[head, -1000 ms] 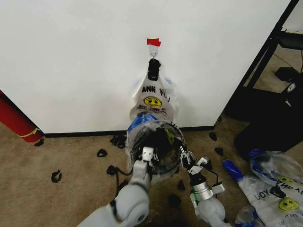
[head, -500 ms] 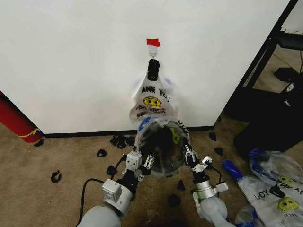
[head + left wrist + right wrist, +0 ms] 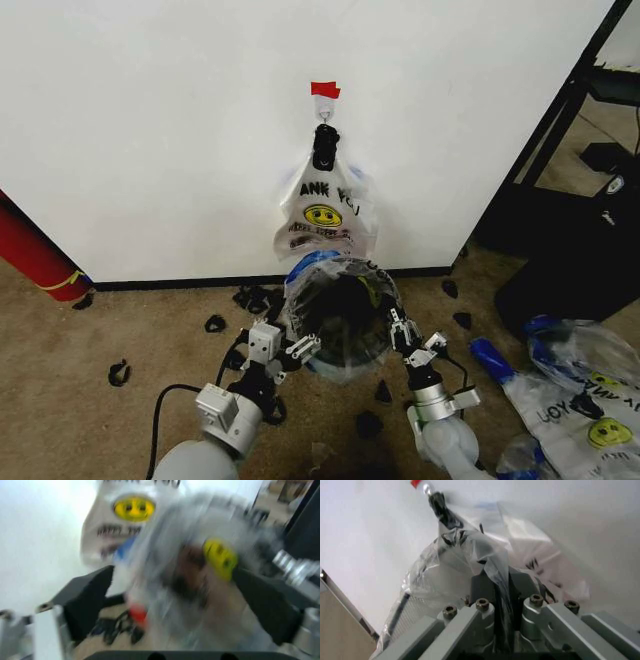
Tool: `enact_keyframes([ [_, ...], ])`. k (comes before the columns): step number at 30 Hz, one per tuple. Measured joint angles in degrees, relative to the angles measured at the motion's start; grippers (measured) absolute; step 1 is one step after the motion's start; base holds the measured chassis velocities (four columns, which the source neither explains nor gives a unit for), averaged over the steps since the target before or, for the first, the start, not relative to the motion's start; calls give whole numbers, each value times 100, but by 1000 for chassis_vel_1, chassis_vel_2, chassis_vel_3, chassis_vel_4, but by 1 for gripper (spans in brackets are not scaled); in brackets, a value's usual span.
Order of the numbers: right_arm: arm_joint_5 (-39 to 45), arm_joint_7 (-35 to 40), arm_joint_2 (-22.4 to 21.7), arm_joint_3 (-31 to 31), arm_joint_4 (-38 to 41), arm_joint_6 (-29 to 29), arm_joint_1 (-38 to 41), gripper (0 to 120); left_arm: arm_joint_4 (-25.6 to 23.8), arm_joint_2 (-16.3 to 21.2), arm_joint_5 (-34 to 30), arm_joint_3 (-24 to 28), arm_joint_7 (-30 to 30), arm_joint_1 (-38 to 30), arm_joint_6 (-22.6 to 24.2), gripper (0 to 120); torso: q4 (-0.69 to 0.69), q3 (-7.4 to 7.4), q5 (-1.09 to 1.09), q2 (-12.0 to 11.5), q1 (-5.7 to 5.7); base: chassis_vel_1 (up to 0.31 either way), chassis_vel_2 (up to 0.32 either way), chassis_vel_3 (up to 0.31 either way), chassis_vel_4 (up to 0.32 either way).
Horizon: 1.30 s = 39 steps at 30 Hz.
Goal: Pick up the garbage bag from the wall and place it over the trash bin.
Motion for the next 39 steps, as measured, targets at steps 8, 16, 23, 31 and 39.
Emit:
enact_keyframes([
  [8,318,52,-98,57,193,-70,3,1,536,148,606,-77,178,65,-62,100,0,0,0,-1,0,0,0,0,0],
  [16,797,211,-194,20,468,-235,-118,1,970,15,774,-45,350,-160,-152,100,-1,0,1,-1,0,0,0,0,0],
  [23,840,211,-170,-60,538,-278,-207,1,904,-238,510,103,479,-285,-41,100,0,0,1,-1,0,0,0,0,0],
  [31,799,184,-124,-146,716,-318,-354,1,1339,-384,712,92,418,-485,-20,100,-1,0,1,-1,0,0,0,0,0],
  [39,760,186,-112,-39,645,-316,-234,1,1000,-112,763,-5,409,-38,-87,100,0,0,1,-1,0,0,0,0,0],
])
